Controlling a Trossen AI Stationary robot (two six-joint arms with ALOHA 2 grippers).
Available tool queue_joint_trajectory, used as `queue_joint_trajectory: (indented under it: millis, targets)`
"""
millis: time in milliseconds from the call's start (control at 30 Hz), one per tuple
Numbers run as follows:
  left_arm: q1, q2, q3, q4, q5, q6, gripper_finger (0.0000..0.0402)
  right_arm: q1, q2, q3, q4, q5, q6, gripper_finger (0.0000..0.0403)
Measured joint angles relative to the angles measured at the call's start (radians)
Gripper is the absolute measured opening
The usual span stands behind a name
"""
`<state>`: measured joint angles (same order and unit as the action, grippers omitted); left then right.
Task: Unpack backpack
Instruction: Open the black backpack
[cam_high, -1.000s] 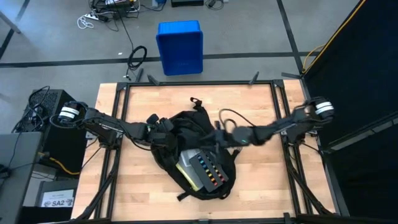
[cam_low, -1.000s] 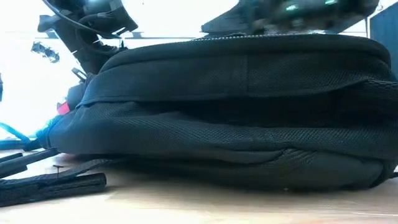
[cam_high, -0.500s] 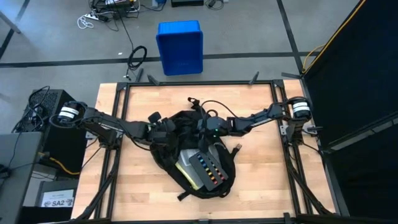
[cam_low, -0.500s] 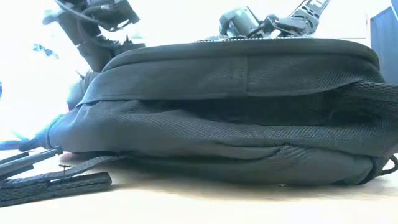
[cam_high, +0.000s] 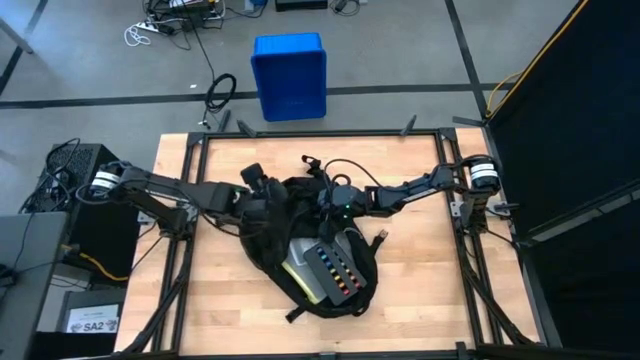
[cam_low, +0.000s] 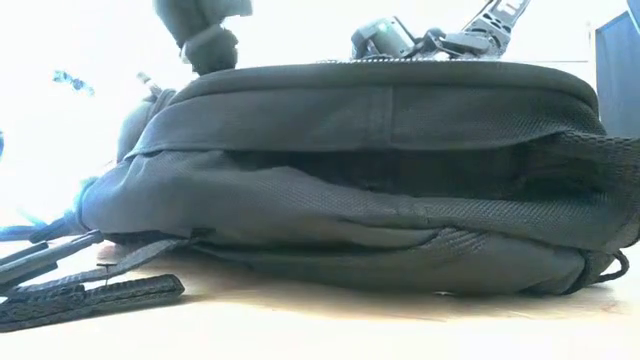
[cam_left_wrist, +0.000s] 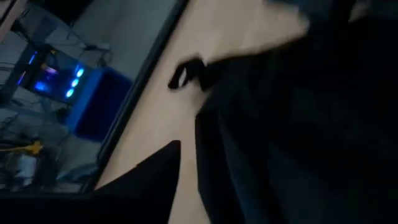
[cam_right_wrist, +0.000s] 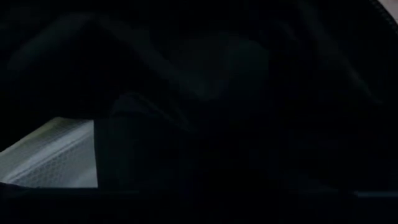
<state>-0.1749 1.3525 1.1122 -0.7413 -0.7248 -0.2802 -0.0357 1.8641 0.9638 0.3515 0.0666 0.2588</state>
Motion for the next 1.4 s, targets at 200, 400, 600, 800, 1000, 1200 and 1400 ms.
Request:
queue_joint_trajectory:
  millis: [200,400,600,800,1000,1200,1400]
  targets:
    - [-0.13,0.001,0.033,0.25,0.092,0.199,0.024,-0.011,0.001,0.0,-0.002,-0.013,0.009,0.0089]
    - [-0.197,0.058,-0.043,0.291,0.091,0.163,0.0229,-0.011,0.001,-0.001,0.004,-0.014,0.01,0.0088]
    - [-0.167,0.102,-0.172,0.317,0.077,0.038,0.0213,-0.011,0.002,-0.001,0.01,-0.029,0.011,0.009]
    - [-0.114,0.095,-0.272,0.395,0.046,0.006,0.02,-0.012,0.002,-0.001,0.016,-0.037,0.011,0.0091]
    - [-0.02,0.091,-0.351,0.477,0.06,0.008,0.0192,-0.009,0.002,-0.001,0.014,-0.037,0.012,0.0091]
    - [0.069,0.088,-0.485,0.798,0.181,0.059,0.0185,-0.007,0.002,-0.001,0.006,-0.059,0.013,0.0097]
    - [0.116,0.083,-0.601,1.057,0.292,0.041,0.0177,-0.006,0.002,-0.002,0.003,-0.064,0.01,0.0103]
